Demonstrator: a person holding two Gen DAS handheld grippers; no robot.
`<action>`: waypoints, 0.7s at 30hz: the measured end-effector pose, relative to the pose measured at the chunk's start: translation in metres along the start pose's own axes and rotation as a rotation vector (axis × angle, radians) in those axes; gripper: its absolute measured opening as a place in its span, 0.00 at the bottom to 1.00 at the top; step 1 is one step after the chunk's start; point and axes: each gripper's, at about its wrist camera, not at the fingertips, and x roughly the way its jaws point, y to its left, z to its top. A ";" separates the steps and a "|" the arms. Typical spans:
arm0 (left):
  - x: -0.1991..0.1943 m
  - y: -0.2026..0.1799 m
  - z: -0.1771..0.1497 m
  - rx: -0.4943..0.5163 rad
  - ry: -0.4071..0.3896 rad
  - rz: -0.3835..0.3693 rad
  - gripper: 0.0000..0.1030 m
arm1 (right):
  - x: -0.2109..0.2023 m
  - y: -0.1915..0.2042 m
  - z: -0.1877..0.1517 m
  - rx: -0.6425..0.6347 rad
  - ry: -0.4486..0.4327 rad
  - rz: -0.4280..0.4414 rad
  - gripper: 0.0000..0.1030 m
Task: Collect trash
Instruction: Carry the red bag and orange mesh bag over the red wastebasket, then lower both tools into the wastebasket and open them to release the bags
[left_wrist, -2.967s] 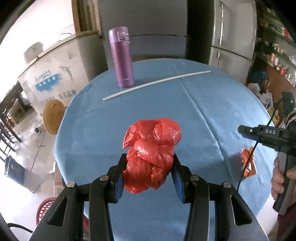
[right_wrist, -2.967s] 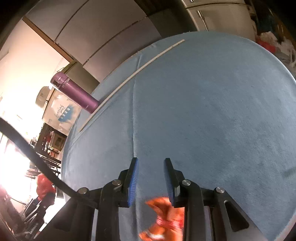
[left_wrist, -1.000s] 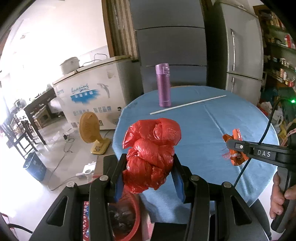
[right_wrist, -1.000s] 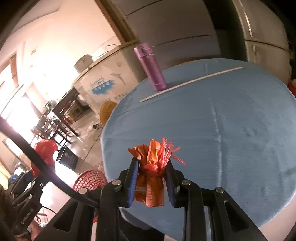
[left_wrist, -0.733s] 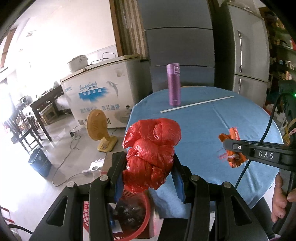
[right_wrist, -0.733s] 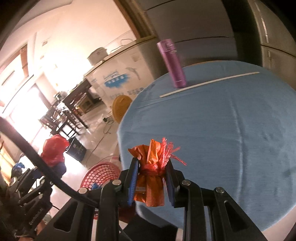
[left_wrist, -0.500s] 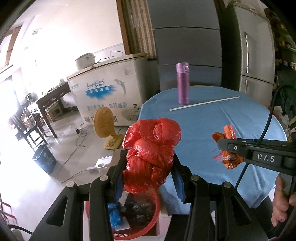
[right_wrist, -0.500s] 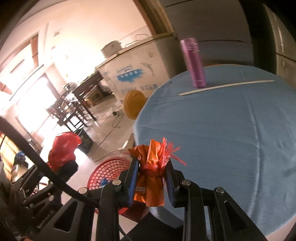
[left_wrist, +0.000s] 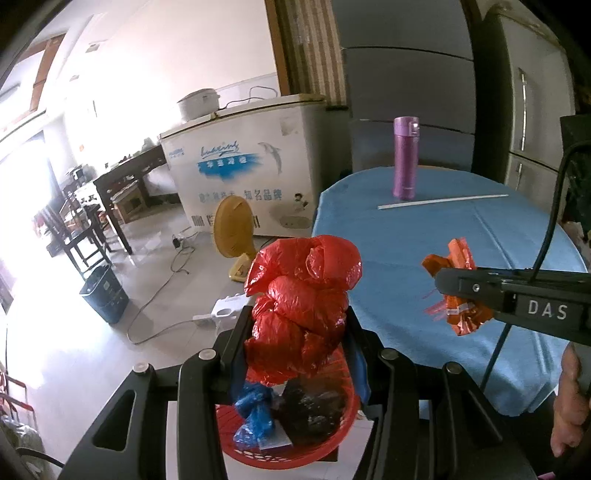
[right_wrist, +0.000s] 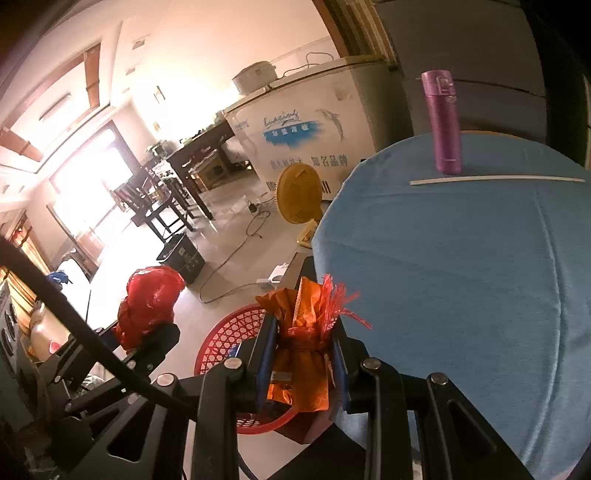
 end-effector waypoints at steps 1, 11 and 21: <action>0.001 0.002 -0.001 -0.005 0.003 0.004 0.46 | 0.002 0.002 0.000 -0.003 0.004 0.001 0.29; 0.007 0.024 -0.009 -0.047 0.024 0.030 0.46 | 0.023 0.028 0.000 -0.054 0.051 0.017 0.29; 0.015 0.045 -0.016 -0.087 0.042 0.057 0.46 | 0.049 0.046 -0.003 -0.087 0.113 0.038 0.29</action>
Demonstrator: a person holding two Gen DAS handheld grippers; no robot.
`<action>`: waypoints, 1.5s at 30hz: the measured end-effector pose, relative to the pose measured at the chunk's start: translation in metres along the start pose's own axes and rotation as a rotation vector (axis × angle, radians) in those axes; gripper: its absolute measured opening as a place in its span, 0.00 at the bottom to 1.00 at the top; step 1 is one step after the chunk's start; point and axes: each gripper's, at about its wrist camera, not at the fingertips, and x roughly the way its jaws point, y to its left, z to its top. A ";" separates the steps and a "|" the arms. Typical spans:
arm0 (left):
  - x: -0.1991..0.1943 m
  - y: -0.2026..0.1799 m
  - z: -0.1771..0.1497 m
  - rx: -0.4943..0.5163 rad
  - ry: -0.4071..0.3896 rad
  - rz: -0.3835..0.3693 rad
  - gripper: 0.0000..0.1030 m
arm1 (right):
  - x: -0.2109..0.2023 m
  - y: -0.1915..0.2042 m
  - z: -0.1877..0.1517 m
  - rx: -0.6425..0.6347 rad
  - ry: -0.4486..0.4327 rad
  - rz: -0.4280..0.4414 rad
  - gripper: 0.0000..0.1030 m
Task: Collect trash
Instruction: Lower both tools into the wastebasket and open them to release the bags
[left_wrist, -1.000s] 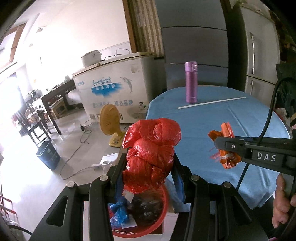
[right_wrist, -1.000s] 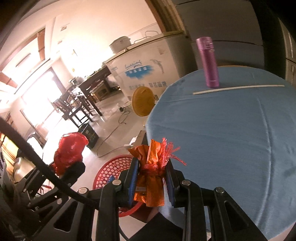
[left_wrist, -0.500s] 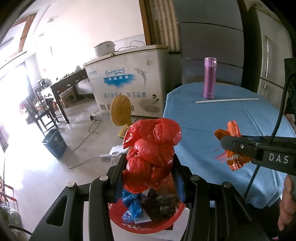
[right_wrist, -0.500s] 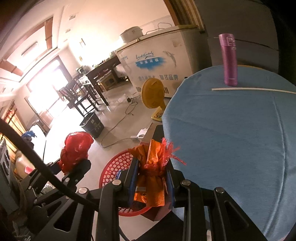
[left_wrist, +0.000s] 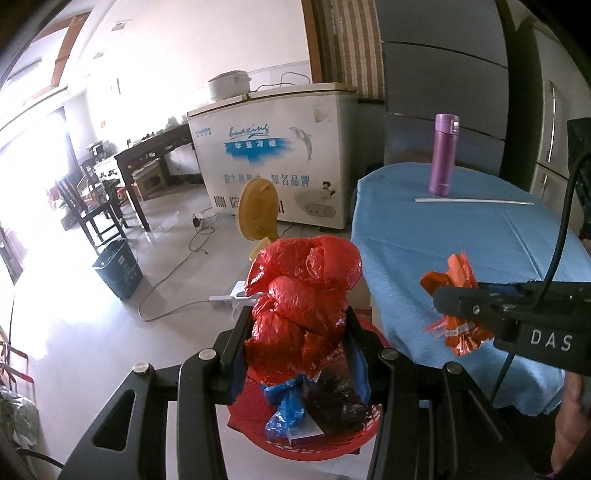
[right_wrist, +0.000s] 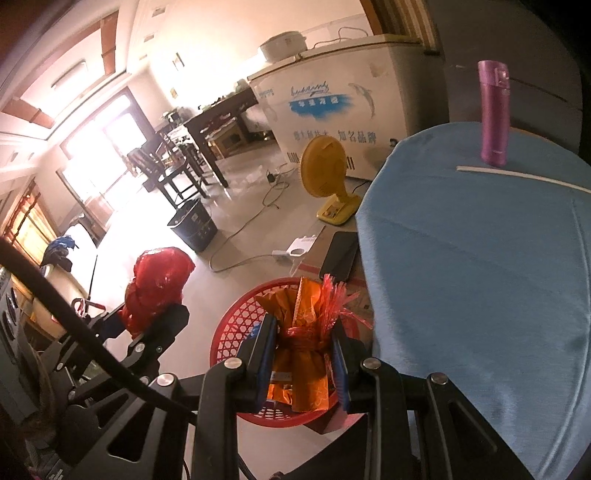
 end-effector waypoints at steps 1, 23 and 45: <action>0.001 0.002 -0.001 -0.004 0.003 0.001 0.46 | 0.004 0.002 0.000 -0.004 0.008 0.001 0.29; 0.024 0.014 -0.011 -0.048 0.047 0.013 0.47 | 0.037 0.006 -0.004 0.031 0.052 0.015 0.29; 0.038 0.017 -0.014 -0.043 0.072 0.022 0.47 | 0.043 0.000 -0.008 0.052 0.053 0.013 0.29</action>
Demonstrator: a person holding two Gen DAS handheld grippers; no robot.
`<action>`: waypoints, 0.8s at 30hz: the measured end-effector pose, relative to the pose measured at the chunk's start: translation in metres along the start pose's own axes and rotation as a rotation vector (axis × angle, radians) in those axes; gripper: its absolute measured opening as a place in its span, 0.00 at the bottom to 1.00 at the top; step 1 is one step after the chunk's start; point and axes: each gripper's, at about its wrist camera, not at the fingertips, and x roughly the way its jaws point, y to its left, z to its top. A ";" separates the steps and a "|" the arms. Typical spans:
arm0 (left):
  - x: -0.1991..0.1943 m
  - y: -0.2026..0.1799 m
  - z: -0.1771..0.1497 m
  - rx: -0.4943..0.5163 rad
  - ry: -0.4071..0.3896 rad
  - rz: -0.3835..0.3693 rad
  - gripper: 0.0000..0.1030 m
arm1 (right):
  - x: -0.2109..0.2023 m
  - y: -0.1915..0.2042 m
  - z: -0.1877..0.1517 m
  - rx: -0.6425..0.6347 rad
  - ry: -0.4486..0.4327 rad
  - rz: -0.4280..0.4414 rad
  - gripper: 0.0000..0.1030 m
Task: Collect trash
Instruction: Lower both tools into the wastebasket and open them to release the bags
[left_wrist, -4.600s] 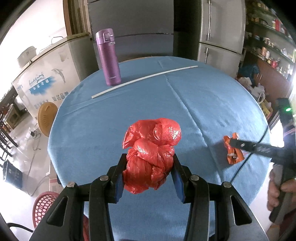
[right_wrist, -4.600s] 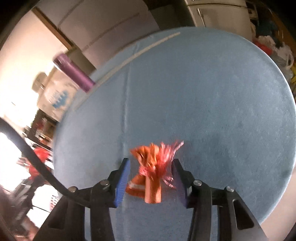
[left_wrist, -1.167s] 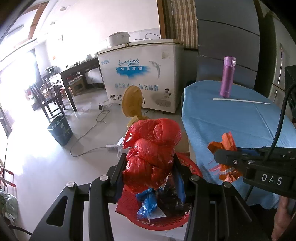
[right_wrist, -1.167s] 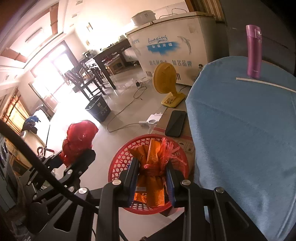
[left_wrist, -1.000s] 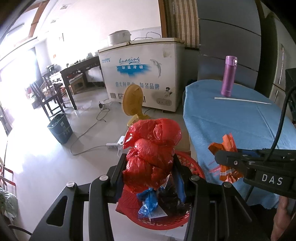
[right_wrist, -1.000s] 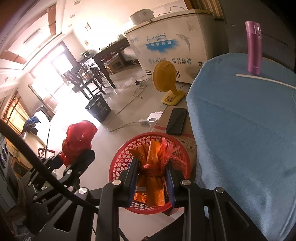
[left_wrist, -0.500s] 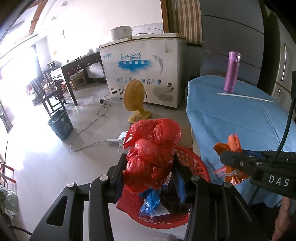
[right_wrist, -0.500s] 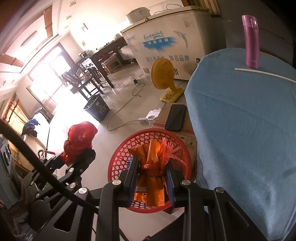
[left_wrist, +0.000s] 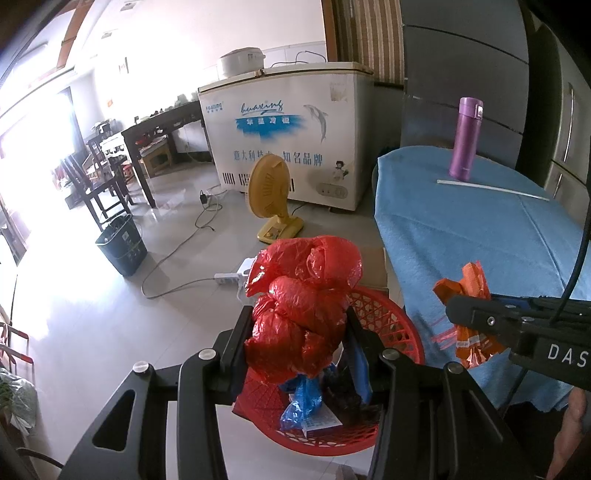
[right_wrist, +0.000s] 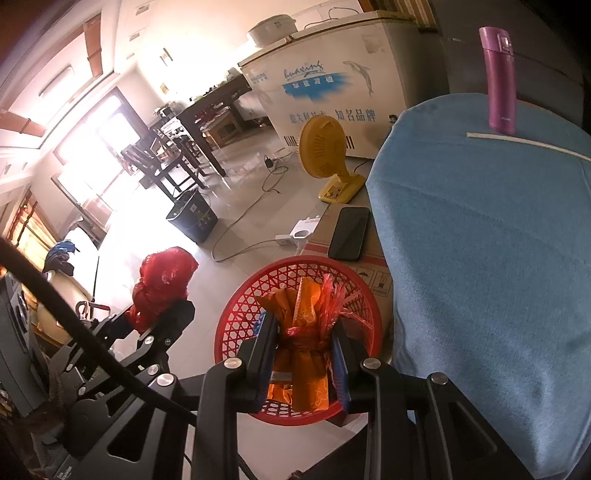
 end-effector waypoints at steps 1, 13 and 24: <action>0.000 0.000 0.000 -0.001 0.000 -0.001 0.47 | 0.000 0.000 0.000 0.000 0.000 -0.002 0.29; 0.007 0.004 -0.002 -0.009 0.004 -0.035 0.47 | 0.001 0.004 0.002 0.014 -0.003 -0.007 0.29; 0.040 0.024 -0.005 -0.052 0.053 -0.126 0.47 | 0.006 -0.004 0.006 0.079 -0.012 0.024 0.29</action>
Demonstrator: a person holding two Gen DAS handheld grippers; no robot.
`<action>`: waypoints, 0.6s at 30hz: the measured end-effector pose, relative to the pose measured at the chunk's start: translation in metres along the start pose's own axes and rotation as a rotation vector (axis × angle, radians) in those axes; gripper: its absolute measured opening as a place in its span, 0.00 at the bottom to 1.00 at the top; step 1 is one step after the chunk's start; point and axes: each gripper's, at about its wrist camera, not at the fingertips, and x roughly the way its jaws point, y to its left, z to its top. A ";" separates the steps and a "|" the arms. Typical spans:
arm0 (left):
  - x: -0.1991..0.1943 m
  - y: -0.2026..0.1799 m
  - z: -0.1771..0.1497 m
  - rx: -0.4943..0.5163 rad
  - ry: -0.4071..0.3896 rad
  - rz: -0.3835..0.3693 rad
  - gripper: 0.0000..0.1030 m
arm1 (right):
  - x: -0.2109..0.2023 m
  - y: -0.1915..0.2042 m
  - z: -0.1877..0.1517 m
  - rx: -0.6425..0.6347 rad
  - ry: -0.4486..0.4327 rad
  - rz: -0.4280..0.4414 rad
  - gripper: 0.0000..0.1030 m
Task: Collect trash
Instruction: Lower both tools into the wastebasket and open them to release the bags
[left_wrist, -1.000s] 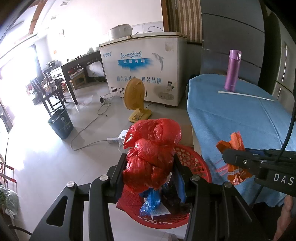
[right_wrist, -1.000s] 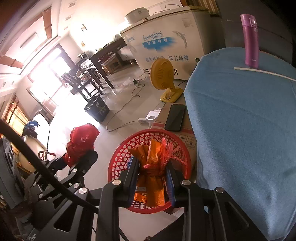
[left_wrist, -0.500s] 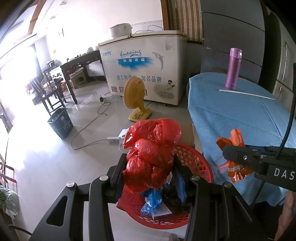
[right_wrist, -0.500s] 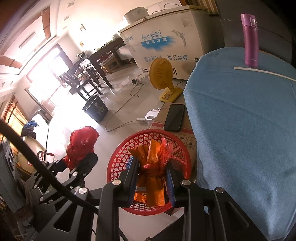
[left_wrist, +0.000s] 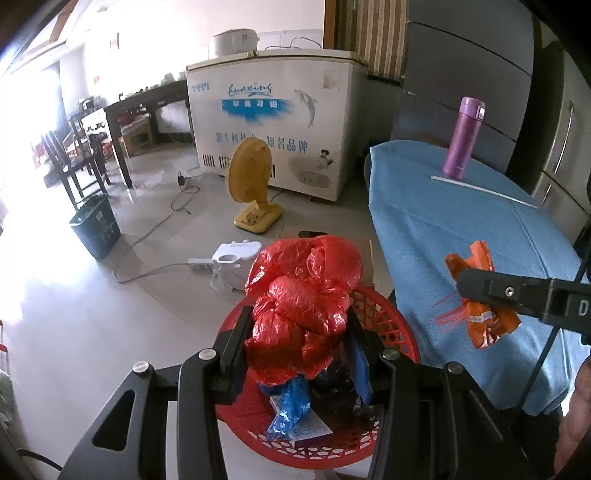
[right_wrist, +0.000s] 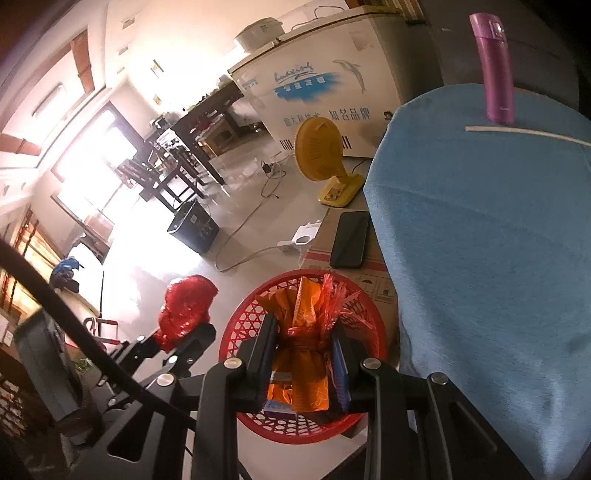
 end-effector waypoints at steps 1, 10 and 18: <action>0.002 0.001 0.000 -0.001 0.004 -0.003 0.47 | 0.000 0.000 0.001 0.004 0.000 0.001 0.29; 0.011 0.001 -0.002 0.005 0.030 -0.009 0.47 | 0.006 -0.001 0.003 0.026 -0.002 0.012 0.29; 0.008 -0.008 -0.003 0.040 0.011 0.018 0.47 | 0.006 -0.003 0.002 0.032 -0.010 0.014 0.29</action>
